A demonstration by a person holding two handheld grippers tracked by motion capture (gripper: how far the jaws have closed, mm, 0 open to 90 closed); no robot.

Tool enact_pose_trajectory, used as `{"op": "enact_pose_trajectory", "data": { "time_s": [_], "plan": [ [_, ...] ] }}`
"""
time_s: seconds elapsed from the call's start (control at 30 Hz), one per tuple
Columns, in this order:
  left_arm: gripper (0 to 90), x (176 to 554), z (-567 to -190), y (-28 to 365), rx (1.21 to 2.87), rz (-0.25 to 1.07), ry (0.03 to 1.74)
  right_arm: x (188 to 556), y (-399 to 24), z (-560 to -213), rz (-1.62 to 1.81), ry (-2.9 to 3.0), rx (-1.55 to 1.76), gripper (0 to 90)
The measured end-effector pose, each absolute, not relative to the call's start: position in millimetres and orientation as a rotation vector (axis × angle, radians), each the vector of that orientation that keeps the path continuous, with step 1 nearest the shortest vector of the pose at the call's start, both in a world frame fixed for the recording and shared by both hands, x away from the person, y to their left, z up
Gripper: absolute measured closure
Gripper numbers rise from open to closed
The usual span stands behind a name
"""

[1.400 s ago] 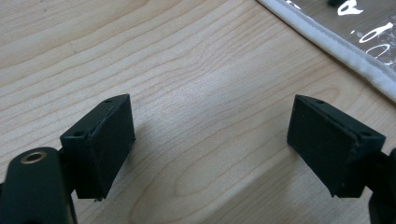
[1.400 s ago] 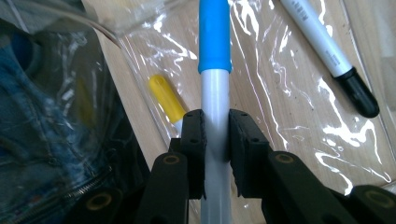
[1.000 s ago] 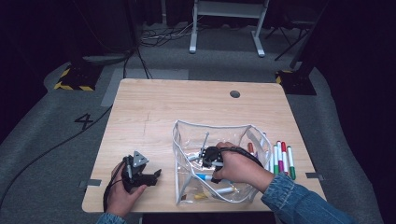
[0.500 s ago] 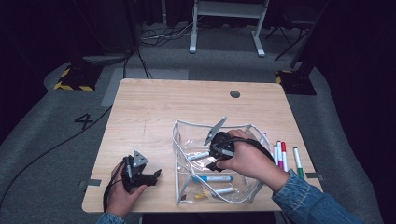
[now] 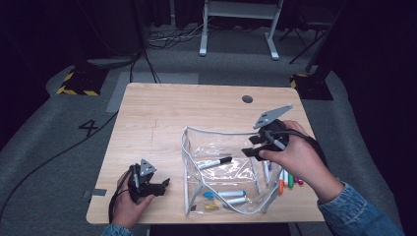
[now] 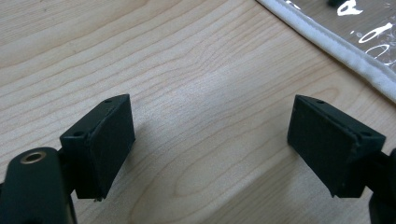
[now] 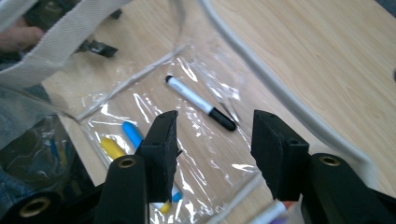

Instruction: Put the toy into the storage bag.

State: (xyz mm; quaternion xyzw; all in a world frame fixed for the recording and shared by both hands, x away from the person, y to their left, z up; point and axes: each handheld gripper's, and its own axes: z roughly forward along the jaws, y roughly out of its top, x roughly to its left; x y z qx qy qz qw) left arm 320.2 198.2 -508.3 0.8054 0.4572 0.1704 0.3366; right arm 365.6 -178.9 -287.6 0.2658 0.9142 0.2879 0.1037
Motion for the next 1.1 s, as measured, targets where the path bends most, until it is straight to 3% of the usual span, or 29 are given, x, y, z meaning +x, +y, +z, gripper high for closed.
{"op": "enact_pose_trajectory", "data": {
  "time_s": [0.57,1.1],
  "plan": [
    [15.0,320.4,-508.1,198.6,2.097,0.434,1.192,374.1,-291.2,-292.9,0.942,2.458,1.135,53.9],
    [15.0,320.4,-507.9,198.7,2.101,0.431,1.19,385.7,-392.1,-377.8,0.664,2.3,1.513,55.0]
  ]
}}
